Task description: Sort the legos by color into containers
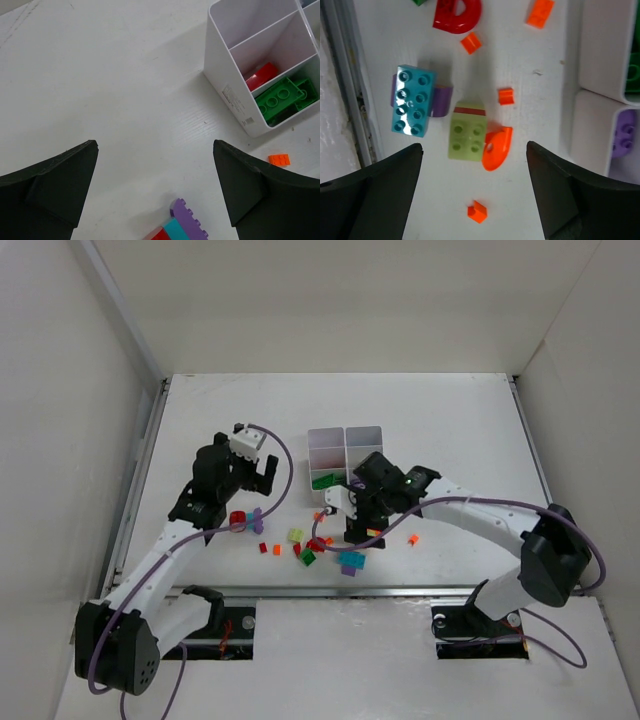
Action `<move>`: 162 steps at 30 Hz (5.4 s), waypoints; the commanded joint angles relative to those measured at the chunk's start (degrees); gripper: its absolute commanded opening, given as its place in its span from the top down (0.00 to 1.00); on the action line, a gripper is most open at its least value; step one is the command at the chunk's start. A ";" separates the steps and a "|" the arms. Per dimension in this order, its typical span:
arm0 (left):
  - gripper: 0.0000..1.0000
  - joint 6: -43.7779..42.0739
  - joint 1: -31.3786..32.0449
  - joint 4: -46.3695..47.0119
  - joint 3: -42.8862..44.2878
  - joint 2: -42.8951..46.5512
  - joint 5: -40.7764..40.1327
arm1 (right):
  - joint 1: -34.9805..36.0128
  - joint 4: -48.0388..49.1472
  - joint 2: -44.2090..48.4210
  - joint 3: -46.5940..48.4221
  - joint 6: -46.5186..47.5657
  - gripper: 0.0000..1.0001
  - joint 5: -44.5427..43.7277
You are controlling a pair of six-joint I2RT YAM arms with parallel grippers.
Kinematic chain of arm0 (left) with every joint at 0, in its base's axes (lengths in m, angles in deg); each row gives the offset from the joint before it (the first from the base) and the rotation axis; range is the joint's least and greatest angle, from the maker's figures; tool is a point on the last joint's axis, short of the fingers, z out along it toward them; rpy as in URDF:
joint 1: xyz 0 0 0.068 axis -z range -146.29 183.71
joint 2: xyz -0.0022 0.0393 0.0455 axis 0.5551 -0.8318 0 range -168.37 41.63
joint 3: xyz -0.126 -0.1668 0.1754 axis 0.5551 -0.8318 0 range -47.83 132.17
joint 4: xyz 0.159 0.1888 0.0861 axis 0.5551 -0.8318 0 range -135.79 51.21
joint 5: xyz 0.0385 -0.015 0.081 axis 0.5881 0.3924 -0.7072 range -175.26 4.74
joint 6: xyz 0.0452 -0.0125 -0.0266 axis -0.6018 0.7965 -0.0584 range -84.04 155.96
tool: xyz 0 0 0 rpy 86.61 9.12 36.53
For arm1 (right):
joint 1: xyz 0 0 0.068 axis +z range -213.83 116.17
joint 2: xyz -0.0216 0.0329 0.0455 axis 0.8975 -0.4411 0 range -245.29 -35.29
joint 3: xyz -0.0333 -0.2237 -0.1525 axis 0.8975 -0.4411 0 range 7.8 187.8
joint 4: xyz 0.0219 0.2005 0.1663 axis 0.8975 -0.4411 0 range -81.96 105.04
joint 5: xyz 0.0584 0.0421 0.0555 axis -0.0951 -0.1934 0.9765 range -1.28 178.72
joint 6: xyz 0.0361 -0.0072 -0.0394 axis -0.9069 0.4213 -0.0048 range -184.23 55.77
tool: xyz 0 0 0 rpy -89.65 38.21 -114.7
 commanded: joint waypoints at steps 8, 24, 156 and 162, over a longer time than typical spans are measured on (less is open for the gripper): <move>0.01 2.58 -0.19 4.12 -3.50 4.89 -2.36 | 3.68 6.88 -0.06 -5.49 -5.99 0.10 -2.89; 0.02 3.11 -0.19 4.13 -3.50 4.89 -0.25 | 3.68 9.18 -2.96 -6.03 -9.33 0.40 -8.26; 1.00 8.89 7.28 11.15 0.55 -10.14 10.13 | -16.27 17.96 -1.38 9.53 3.24 1.00 -4.05; 1.00 12.25 7.28 12.20 -1.30 -10.14 5.11 | -16.27 17.44 -0.77 9.53 2.62 1.00 -5.10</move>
